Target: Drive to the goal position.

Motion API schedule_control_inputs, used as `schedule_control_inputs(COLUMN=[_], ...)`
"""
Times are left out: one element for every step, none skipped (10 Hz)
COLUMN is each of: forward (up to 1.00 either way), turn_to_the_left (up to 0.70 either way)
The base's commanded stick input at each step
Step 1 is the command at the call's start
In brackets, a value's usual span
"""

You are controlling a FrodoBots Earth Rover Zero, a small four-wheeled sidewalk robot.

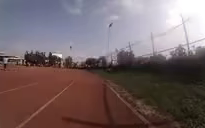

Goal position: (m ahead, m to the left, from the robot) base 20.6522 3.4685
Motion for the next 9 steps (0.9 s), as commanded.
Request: schedule_control_inputs(forward=[0.50,0.50,0.50,0.50,0.50,0.50,0.50,0.50,0.50], turn_to_the_left=[0.00,0.00,0.00,0.22,0.50,0.50,0.45,0.16,0.00])
